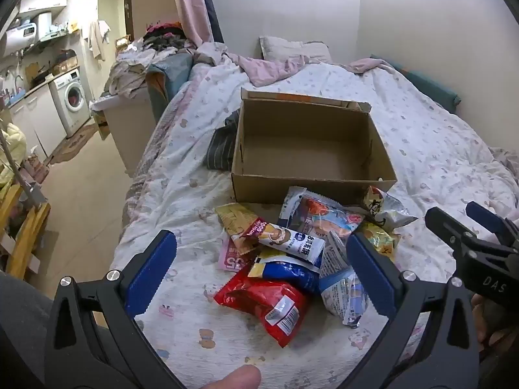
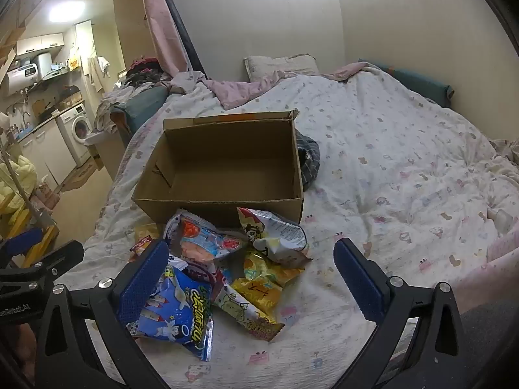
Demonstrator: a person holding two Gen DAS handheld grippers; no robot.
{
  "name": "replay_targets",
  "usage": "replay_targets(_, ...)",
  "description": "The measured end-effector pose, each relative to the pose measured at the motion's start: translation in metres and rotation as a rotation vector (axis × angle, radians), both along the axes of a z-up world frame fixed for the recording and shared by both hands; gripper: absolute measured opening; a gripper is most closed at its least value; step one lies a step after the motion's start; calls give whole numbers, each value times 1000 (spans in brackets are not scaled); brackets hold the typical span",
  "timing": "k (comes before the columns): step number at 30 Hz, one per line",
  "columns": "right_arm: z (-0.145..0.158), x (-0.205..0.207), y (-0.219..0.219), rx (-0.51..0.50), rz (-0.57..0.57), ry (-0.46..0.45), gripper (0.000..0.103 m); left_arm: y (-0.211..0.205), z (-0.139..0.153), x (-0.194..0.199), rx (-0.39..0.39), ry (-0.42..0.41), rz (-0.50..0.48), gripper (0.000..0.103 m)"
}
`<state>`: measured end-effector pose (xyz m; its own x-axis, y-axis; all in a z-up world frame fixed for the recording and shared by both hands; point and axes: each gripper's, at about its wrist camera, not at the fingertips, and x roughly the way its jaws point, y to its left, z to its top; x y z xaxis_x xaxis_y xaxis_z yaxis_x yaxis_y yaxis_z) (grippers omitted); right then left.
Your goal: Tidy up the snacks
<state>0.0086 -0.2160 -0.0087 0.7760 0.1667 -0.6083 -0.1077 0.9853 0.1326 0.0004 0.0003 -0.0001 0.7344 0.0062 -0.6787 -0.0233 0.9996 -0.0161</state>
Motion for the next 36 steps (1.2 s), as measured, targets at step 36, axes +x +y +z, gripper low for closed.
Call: replay_targets(36,-4,1,3,7,4,12,103,9,3,-1,-12,-10,34,103)
